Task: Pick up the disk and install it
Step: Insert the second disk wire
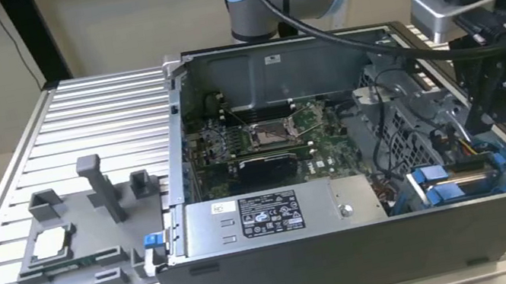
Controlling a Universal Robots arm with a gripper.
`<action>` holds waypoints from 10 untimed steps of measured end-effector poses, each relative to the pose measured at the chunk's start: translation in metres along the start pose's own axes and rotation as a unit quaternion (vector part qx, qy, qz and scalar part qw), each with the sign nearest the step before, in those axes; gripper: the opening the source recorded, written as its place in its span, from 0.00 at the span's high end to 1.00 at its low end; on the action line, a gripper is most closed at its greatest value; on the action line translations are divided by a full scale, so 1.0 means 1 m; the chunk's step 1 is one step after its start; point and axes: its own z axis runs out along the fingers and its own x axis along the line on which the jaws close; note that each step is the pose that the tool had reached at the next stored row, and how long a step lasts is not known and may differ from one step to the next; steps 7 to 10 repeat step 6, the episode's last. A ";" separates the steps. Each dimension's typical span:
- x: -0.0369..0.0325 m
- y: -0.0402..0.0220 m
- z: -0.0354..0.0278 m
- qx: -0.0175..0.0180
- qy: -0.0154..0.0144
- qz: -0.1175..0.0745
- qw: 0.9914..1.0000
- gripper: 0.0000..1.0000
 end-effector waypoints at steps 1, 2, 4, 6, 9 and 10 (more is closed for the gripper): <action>0.0000 0.0000 0.0000 0.000 0.000 0.000 1.000 1.00; 0.0000 0.0000 -0.0001 0.000 0.000 0.000 1.000 1.00; 0.0000 0.0000 -0.0001 0.000 0.000 0.000 1.000 1.00; 0.0000 -0.0001 -0.0003 0.000 0.000 0.000 1.000 1.00; 0.0000 -0.0001 -0.0003 0.000 0.000 0.000 1.000 1.00; 0.0000 -0.0001 -0.0003 0.000 0.000 0.000 1.000 1.00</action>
